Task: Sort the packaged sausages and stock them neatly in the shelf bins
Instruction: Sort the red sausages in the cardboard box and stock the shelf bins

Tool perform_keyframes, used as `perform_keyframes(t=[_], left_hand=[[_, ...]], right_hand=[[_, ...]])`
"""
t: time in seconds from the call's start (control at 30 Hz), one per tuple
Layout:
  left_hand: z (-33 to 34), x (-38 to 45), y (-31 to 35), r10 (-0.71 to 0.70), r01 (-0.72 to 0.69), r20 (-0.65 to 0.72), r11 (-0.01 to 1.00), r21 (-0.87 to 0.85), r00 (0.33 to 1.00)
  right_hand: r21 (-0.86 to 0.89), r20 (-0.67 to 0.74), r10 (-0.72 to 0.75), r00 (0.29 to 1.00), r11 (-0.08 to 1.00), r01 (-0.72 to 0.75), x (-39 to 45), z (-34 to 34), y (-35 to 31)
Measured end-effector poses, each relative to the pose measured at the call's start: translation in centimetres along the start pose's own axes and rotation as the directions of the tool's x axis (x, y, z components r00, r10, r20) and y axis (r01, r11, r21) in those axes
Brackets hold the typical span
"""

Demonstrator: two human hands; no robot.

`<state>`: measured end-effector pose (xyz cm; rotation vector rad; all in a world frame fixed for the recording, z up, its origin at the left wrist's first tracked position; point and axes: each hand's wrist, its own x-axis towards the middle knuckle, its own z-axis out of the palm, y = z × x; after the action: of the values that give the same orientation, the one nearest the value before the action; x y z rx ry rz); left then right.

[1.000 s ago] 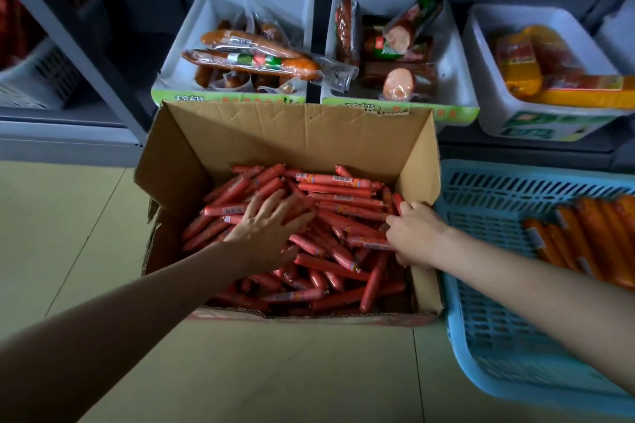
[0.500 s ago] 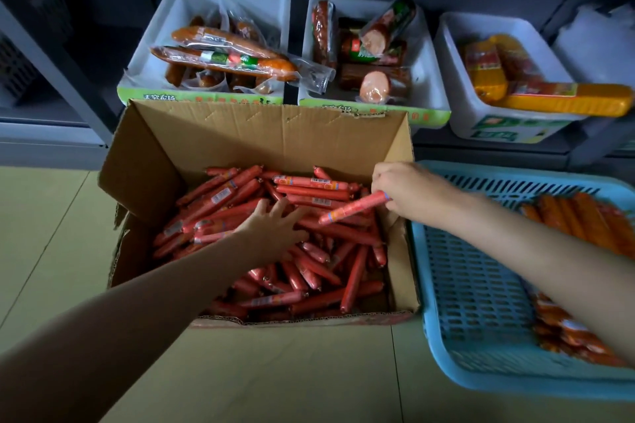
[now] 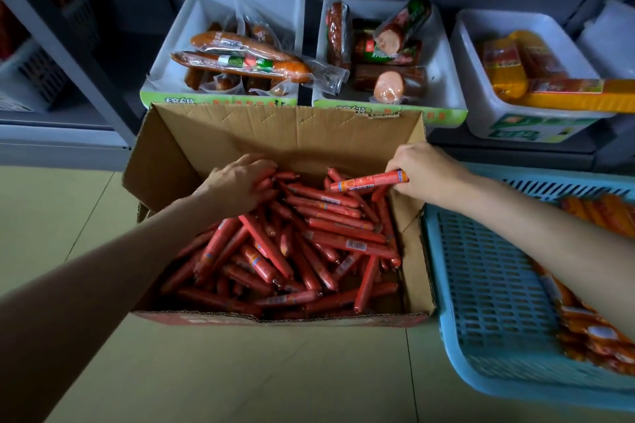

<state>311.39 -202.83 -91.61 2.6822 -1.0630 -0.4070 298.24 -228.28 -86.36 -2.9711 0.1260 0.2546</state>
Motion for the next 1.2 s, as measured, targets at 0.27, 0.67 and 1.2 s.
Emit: perform_keyframes(t=[0.27,0.67,1.2], left_hand=[[6.7,2.5,11.1,0.390,-0.503,0.369,0.815,0.289,0.844],[12.0,4.1,13.7,0.273,-0.492,0.503,0.786,0.375,0.820],[8.1,0.8,10.2,0.169,-0.338,0.394,0.845,0.414,0.904]], right_hand=[[0.050,-0.070,0.079,0.994,0.996,-0.075,-0.7,-2.3,1.0],[-0.147,-0.117,0.093,0.989,0.983,-0.110,-1.1,-0.4,1.5],[0.069,0.047,0.246,0.968,0.966,-0.249,-0.8,-0.9,0.5]])
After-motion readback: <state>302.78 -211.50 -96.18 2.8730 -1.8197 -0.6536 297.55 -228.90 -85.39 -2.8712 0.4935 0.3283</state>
